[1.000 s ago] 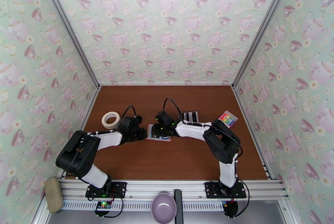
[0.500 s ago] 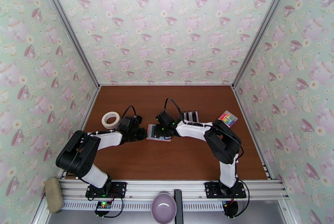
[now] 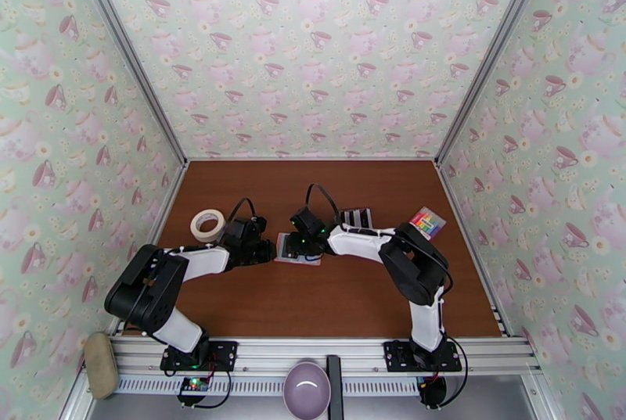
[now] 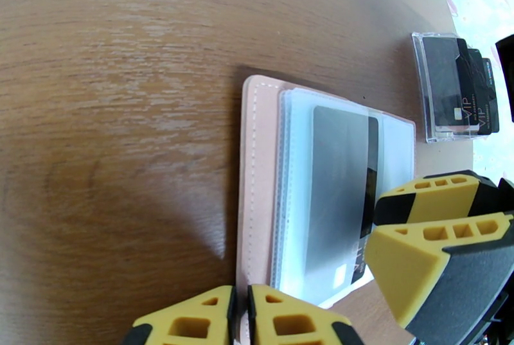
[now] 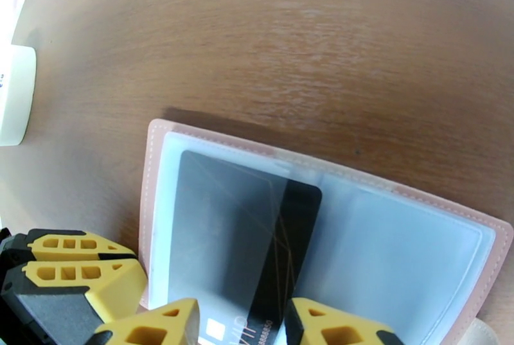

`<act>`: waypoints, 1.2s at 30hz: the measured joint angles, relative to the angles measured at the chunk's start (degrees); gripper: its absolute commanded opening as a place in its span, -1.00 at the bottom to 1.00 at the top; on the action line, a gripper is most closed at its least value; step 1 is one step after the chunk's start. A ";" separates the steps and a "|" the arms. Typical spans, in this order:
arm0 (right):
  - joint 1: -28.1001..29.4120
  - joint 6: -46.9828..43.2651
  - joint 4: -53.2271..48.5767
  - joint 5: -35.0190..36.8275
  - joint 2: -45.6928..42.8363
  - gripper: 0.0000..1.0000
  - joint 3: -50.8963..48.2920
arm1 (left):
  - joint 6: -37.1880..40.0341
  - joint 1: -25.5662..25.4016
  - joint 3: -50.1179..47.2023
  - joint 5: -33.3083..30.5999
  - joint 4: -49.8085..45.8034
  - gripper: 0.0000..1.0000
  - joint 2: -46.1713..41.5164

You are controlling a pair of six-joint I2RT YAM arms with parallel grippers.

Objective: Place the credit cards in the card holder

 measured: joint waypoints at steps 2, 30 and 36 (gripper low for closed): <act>0.00 0.00 0.17 -0.31 0.07 -0.17 0.26 | 0.02 0.00 0.00 0.00 0.00 -0.70 0.00; -0.17 -0.02 0.55 -0.96 -0.42 -0.14 -0.33 | 0.02 -0.04 0.00 0.04 0.11 -0.70 0.09; -0.50 -0.02 0.55 -0.83 -0.42 -0.14 -0.33 | 0.00 -0.04 0.00 0.07 0.17 -0.70 0.11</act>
